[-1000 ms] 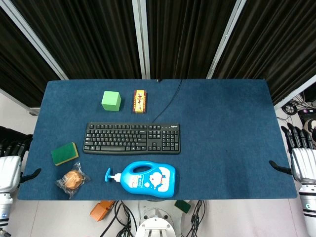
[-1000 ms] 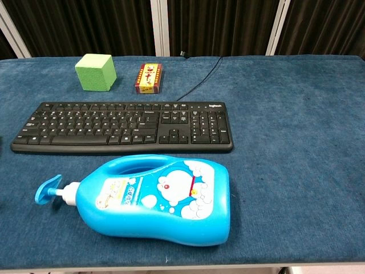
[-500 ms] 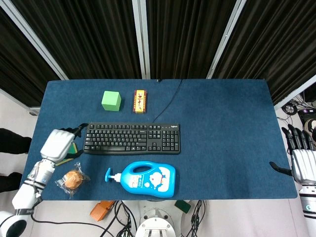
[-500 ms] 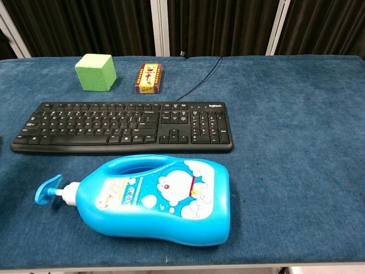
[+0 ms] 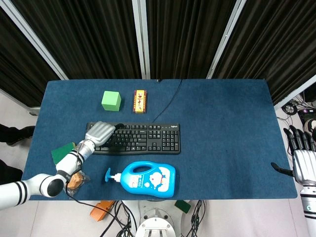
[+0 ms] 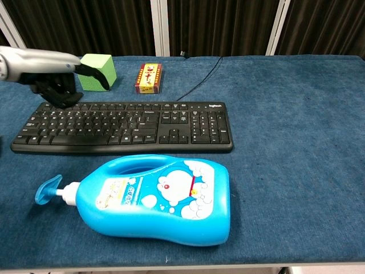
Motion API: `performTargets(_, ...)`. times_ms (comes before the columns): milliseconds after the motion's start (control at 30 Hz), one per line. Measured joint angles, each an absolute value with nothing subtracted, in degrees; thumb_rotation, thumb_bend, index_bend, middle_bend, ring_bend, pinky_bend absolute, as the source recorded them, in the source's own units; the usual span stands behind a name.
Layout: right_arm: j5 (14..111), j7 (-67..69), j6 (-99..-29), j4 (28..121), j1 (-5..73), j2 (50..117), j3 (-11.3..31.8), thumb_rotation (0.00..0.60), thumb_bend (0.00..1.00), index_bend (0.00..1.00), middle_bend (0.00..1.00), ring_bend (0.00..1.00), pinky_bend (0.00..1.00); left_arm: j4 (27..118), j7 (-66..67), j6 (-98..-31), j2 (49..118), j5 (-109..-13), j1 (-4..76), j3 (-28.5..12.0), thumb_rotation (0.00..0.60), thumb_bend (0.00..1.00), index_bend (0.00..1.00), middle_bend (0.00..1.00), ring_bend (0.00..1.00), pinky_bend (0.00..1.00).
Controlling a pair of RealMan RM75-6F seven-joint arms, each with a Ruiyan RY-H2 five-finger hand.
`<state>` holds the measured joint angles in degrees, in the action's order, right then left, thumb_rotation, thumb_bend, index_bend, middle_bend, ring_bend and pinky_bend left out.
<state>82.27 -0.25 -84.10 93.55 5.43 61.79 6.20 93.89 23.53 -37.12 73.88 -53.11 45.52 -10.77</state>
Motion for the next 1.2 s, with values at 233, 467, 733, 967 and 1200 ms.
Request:
performTargets(233, 82.01, -0.18, -83.91, 93.38, 5.43, 61.82, 6.25, 0.600, 0.15, 0.00, 0.00, 0.00, 0.00, 91.24, 25.91, -36.39, 77.46, -45.95, 51.06, -8.20, 0.600, 0.66, 0.19, 0.91, 0.93, 0.87)
performTargets(467, 81.73, 0.10, -83.78, 92.99, 5.31, 62.00, 6.20, 0.600, 0.15, 0.00, 0.00, 0.00, 0.00, 91.34, 27.36, -37.43, 79.05, -43.29, 54.03, -5.34, 0.600, 0.66, 0.19, 0.91, 0.93, 0.87)
performTargets(733, 81.73, 0.31, -83.91, 92.76, 5.18, 61.99, 6.23, 0.600, 0.15, 0.00, 0.00, 0.00, 0.00, 92.44, 28.04, -39.37, 79.19, -41.81, 55.47, -2.94, 0.600, 0.65, 0.19, 0.91, 0.93, 0.87)
performTargets(967, 81.64, 0.41, -83.64, 92.56, 5.29, 62.15, 6.25, 0.600, 0.15, 0.00, 0.00, 0.00, 0.00, 93.02, 27.99, -40.63, 79.76, -41.69, 56.55, -2.02, 0.600, 0.65, 0.19, 0.91, 0.93, 0.87)
performTargets(1200, 81.35, 0.81, -83.69, 92.19, 5.09, 62.11, 6.29, 0.600, 0.15, 0.00, 0.00, 0.00, 0.00, 91.77, 27.90, -40.15, 80.73, -40.08, 57.77, -1.01, 0.600, 0.65, 0.19, 0.91, 0.93, 0.87)
